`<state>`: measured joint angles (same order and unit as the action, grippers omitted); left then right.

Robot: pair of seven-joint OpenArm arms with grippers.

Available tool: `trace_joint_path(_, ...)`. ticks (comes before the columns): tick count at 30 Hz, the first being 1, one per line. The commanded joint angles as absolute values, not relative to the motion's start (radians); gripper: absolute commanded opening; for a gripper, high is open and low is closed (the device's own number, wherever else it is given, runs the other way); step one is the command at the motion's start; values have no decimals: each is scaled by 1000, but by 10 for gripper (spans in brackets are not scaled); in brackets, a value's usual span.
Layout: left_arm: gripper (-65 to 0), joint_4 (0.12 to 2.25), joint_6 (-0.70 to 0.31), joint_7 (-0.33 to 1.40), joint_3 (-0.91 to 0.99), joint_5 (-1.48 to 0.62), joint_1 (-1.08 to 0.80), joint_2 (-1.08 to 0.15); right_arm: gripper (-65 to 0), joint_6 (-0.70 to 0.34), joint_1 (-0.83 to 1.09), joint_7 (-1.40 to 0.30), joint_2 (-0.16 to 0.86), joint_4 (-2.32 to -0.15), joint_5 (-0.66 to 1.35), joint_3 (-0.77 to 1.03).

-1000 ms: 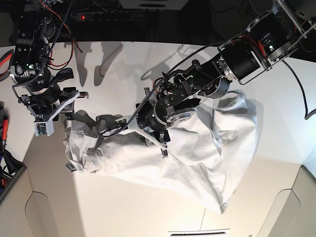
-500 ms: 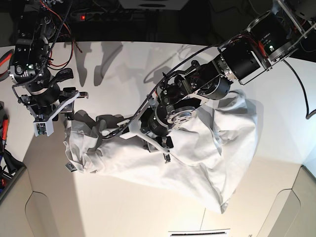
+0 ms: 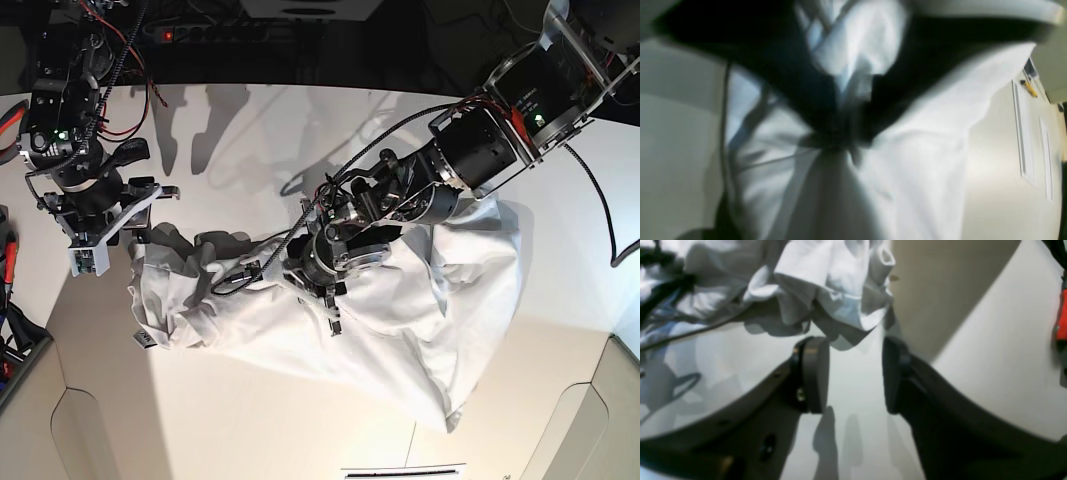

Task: Layout the t-shirt on the table in an organized manner, then fold the t-shirt properly
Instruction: 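Grasp the shirt fabric with the left gripper and drag it toward the right gripper, then pull the grasped fabric with the left gripper to spread the shirt flat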

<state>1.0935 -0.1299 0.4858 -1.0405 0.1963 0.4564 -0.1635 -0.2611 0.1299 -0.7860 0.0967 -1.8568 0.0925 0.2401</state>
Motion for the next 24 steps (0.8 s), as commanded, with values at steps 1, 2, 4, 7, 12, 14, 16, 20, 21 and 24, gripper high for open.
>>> trace_joint_path(1, -650, 1110, -120, 472, -1035, 204, 485, -158, -400, -258, 119, -759, 102, -1876, 97, 245)
trace_joint_path(2, -650, 1120, -120, 479, -1035, 215, 485, -159, -400, -258, 119, -759, 102, -1876, 98, 245)
trace_joint_path(4, -650, 1166, -117, 530, -1035, 248, 494, -164, -400, -258, 119, -759, 102, -1876, 97, 245)
trace_joint_path(7, -650, 1269, -117, 602, -1034, 252, 533, -173, -400, -258, 119, -759, 102, -1876, 97, 245)
trace_joint_path(12, -650, 1329, -49, 492, -1034, 247, 668, -167, -400, -258, 120, -759, 102, -1876, 98, 245)
trace_joint_path(14, -650, 1304, -9, 421, -1033, 246, 728, -154, -400, -258, 119, -759, 102, -1876, 98, 245)
trace_joint_path(16, -650, 1241, 15, 337, -1032, 243, 786, -128, -400, -258, 119, -759, 102, -1876, 97, 245)
trace_joint_path(20, -489, 947, 14, 192, -1017, 244, 911, -16, -400, -258, 119, -758, 102, -1876, 97, 245)
trace_joint_path(21, -410, 857, 15, 171, -1008, 244, 941, 18, -400, -259, 119, -757, 102, -1876, 97, 245)
trace_joint_path(24, -379, 632, 64, 178, -967, 200, 1005, 98, -400, -259, 119, -756, 102, -1876, 98, 245)
